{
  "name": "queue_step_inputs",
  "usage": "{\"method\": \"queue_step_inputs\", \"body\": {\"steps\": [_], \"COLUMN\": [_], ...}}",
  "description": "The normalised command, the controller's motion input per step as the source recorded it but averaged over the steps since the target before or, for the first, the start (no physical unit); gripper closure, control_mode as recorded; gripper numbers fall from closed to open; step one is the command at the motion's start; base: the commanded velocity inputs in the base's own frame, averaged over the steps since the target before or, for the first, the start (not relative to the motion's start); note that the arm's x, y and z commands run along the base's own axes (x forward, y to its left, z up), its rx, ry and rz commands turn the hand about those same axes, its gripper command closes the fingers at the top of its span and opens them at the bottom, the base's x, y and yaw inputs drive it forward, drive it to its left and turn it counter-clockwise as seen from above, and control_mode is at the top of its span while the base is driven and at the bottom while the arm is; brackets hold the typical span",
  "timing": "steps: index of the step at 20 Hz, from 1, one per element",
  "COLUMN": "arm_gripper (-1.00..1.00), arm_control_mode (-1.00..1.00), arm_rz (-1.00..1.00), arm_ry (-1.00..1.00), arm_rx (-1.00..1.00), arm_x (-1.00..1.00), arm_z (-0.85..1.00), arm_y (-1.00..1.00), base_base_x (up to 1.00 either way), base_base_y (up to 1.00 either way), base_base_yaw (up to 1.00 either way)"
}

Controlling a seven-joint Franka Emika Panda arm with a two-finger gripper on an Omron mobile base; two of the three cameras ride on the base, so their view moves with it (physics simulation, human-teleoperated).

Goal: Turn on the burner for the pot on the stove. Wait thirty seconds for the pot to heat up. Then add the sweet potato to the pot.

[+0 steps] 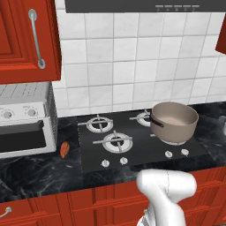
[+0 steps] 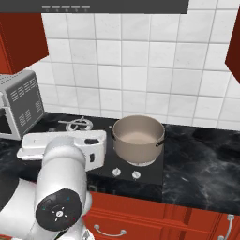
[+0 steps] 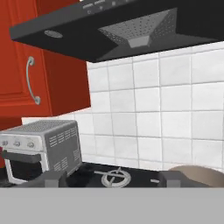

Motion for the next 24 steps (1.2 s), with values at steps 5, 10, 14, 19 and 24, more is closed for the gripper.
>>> {"method": "queue_step_inputs", "body": {"steps": [5,10,14,19,24], "arm_gripper": [-1.0,-1.0,-1.0,-1.0,-1.0], "arm_control_mode": [-1.0,-1.0,-1.0,-1.0,-1.0], "arm_rz": [0.09,0.24,0.21,0.18,0.13], "arm_ry": [-0.04,0.0,0.0,-0.01,-0.08], "arm_rx": [0.15,0.1,0.1,0.12,0.05], "arm_x": [-0.43,-0.11,-0.04,0.0,0.0], "arm_z": [0.0,0.0,-0.01,-0.18,-0.32], "arm_y": [1.0,1.0,1.0,0.98,0.73], "base_base_x": [0.0,0.0,0.0,0.0,0.0], "base_base_y": [0.0,0.0,0.0,0.0,0.0], "base_base_yaw": [0.0,0.0,0.0,0.0,0.0]}}
